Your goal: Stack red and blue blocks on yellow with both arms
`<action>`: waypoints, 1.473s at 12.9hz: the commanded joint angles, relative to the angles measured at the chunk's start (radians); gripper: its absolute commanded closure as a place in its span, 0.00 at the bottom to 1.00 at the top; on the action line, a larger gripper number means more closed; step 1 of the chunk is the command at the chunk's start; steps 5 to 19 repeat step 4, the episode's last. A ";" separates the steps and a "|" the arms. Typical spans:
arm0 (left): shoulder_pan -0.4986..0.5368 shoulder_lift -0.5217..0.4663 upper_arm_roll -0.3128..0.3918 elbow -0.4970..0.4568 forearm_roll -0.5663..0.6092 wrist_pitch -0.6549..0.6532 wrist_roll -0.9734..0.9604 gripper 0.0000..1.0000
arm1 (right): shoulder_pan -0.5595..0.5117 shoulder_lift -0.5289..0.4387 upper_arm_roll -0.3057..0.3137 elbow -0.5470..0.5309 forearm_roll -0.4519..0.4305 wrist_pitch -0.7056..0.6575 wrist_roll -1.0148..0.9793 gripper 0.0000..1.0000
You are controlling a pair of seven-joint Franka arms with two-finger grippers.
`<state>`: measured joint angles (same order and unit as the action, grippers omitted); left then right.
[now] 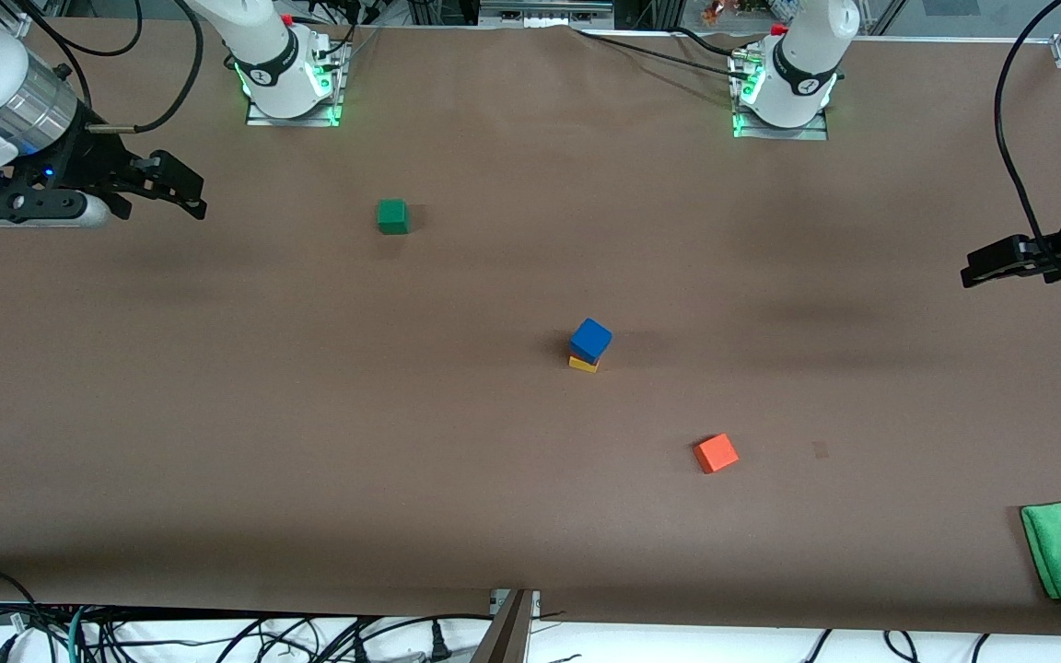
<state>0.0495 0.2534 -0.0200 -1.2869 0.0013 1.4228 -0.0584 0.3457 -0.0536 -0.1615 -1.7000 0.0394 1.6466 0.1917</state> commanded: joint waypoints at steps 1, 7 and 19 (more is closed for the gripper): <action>-0.004 -0.013 -0.001 -0.011 0.019 0.007 0.011 0.00 | -0.033 -0.005 0.046 0.008 -0.024 0.001 -0.012 0.00; -0.005 -0.013 -0.001 -0.011 0.019 0.007 0.011 0.00 | -0.033 0.001 0.048 0.016 -0.027 0.001 -0.012 0.00; -0.005 -0.013 -0.001 -0.011 0.019 0.007 0.011 0.00 | -0.033 0.001 0.048 0.016 -0.027 0.001 -0.012 0.00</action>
